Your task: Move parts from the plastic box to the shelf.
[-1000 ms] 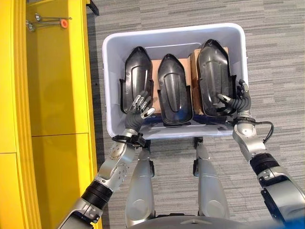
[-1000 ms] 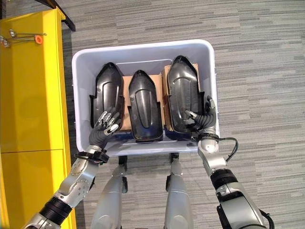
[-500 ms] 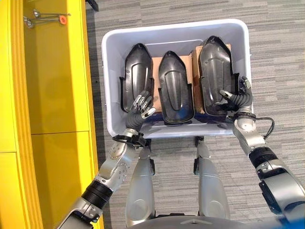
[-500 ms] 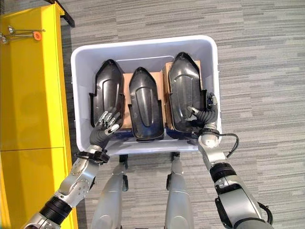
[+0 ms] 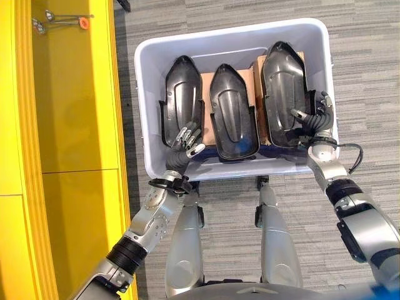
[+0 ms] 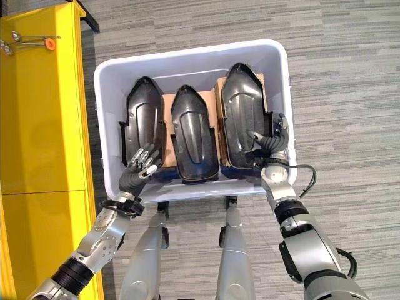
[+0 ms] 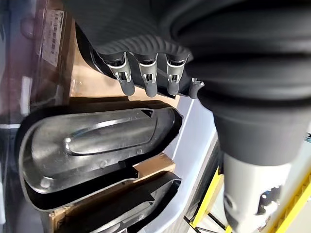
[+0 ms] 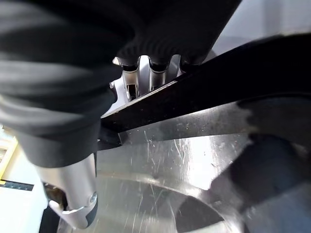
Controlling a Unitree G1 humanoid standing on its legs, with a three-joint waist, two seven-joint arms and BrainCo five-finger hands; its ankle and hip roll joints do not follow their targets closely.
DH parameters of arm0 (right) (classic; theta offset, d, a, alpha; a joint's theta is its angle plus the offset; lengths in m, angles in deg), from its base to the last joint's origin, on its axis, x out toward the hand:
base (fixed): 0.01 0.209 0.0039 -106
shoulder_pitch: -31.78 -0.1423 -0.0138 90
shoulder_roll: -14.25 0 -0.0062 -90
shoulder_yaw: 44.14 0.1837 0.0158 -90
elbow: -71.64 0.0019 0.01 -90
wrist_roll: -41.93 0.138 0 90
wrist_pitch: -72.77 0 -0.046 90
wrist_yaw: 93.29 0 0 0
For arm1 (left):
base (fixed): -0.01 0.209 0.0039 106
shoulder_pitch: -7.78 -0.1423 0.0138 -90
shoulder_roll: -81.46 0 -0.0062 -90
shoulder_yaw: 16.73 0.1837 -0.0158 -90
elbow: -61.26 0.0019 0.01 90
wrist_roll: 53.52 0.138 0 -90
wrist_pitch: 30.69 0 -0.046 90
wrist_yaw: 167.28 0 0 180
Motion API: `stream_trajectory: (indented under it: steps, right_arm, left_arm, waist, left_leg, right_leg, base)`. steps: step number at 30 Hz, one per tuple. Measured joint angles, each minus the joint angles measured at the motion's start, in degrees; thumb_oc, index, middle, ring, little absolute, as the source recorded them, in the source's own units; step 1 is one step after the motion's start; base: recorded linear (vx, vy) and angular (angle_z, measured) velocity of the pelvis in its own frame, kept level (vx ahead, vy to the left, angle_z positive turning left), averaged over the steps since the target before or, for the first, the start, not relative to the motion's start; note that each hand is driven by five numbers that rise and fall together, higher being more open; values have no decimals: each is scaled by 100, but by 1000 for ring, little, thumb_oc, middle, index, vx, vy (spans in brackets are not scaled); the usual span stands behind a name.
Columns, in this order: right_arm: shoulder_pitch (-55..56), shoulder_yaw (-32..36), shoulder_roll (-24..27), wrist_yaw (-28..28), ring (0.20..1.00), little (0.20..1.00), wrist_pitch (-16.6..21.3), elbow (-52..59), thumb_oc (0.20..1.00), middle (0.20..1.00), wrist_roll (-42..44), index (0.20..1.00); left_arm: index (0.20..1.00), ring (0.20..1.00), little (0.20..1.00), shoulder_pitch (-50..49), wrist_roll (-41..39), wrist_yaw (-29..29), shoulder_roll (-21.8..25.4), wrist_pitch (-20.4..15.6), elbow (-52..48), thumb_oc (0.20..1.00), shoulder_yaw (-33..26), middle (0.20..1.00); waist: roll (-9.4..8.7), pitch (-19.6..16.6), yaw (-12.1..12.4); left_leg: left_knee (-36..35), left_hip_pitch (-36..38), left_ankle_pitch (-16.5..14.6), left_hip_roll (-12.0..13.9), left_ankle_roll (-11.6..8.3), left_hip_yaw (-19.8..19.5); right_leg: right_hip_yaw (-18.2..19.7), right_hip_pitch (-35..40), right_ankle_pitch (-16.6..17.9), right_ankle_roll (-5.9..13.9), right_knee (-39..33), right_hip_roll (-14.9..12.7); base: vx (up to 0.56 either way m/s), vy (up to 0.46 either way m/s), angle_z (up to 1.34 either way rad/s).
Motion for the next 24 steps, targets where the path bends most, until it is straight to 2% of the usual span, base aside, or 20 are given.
stream_trajectory:
  steps: [2, 10, 11, 12, 16, 24]
  right_arm:
    - [-499, -5, 16, 62, 1000, 1000, -26, -574, 1000, 1000, 111, 1000]
    - [-989, -134, 214, 325, 1000, 1000, -90, -1326, 1000, 1000, 429, 1000]
    - [-1109, -139, 220, 416, 423, 423, -148, -1513, 423, 423, 447, 423]
    - [-1113, -227, 233, 458, 200, 200, -167, -1570, 200, 200, 444, 200]
    - [-1162, -436, 331, 699, 200, 200, -267, -1607, 200, 200, 434, 200]
    - [-897, -436, 438, 726, 200, 200, -490, -1341, 200, 200, 383, 200]
  left_arm:
    - [1000, 1000, 1000, 5, -14, 1, 2, 0, 13, 1000, 12, 1000]
    - [1000, 1000, 1000, 31, -22, 28, 144, 0, 14, 1000, 87, 1000]
    - [1000, 1000, 1000, 30, -22, 37, 142, 1, 14, 1000, 178, 1000]
    - [1000, 1000, 1000, 30, -22, 41, 144, 2, 14, 1000, 221, 1000]
    - [1000, 1000, 1000, 28, -21, 141, 138, 9, 14, 1000, 240, 1000]
    - [1000, 1000, 1000, 32, -20, 174, 141, 20, 13, 1000, 222, 1000]
  waist:
    - [42, 32, 46]
    - [97, 82, 205]
    - [97, 82, 212]
    - [97, 82, 214]
    - [99, 80, 211]
    - [101, 60, 218]
  left_leg:
    - [11, -62, 15, -5, 2, -3]
    - [88, -68, 13, -66, 17, -3]
    - [92, -72, 18, -72, 24, -3]
    - [96, -72, 21, -73, 26, -6]
    - [117, -67, 21, -68, 26, -20]
    - [178, 52, 28, -75, 13, -124]
  right_leg:
    - [-1, -63, 4, 7, 41, -1]
    - [-3, -70, -15, 25, 130, -49]
    - [-3, -106, -60, 19, 207, -59]
    - [-3, -116, -84, 33, 238, -60]
    - [-4, -122, -108, 17, 297, -57]
    - [-61, 86, -96, 40, 326, -56]
  base:
    - [-5, 3, 5]
    - [-1, 1, 2]
    - [-4, 0, 4]
    - [2, 0, 3]
    - [0, 0, 0]
    - [6, -3, 4]
